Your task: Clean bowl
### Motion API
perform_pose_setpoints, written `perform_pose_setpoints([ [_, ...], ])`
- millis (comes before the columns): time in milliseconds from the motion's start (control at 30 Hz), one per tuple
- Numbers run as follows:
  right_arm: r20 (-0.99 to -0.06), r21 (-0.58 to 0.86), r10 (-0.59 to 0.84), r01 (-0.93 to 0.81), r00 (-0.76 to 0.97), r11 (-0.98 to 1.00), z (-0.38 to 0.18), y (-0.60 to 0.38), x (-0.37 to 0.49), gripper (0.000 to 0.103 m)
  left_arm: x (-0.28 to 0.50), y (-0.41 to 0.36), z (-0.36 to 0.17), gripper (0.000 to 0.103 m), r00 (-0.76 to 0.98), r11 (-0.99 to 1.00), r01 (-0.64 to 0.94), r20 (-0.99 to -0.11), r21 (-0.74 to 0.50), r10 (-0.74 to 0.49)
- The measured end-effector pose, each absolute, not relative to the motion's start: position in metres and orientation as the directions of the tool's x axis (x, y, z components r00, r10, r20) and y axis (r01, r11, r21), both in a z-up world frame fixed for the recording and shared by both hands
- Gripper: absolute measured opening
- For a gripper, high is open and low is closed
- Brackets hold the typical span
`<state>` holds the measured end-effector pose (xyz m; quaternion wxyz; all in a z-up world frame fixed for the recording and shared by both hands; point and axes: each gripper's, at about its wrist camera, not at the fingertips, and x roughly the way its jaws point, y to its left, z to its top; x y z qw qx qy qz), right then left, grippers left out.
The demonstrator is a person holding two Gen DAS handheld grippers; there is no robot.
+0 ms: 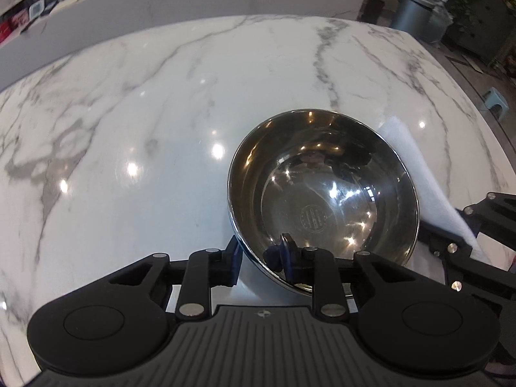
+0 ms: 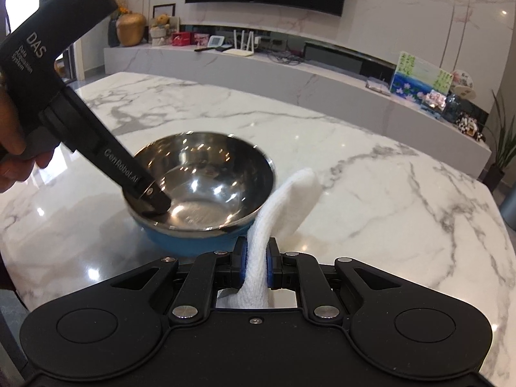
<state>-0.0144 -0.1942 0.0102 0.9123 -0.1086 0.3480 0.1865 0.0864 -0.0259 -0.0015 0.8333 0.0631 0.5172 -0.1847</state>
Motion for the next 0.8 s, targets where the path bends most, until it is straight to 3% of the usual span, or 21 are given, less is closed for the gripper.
perform_pose_setpoints([
  [167,-0.701,-0.054,0.275,-0.434,0.658,0.9,0.001,-0.189,-0.017,0.01,0.078,-0.025,-0.005,0.025,0.482,0.909,0.414,-0.837,-0.045,-0.261],
  [367,-0.71,-0.048,0.28,-0.441,0.646,0.896,-0.004,-0.187,-0.02,0.01,0.065,-0.021,-0.008,0.037,0.552,0.888,0.46,-0.778,-0.019,-0.302],
  [567,-0.711,-0.05,0.281,-0.444,0.645,0.894,-0.004,-0.185,-0.021,0.01,0.069,-0.011,-0.001,0.039,0.505,0.95,0.294,-0.827,-0.105,-0.248],
  [700,-0.712,-0.051,0.282,-0.447,0.643,0.893,-0.004,-0.183,-0.022,0.01,0.067,-0.003,0.002,0.048,0.473,0.971,0.175,-0.851,-0.163,-0.228],
  [800,-0.711,-0.049,0.283,-0.446,0.644,0.894,-0.004,-0.181,-0.023,0.01,0.064,0.0,0.003,0.048,0.461,0.972,0.129,-0.856,-0.195,-0.233],
])
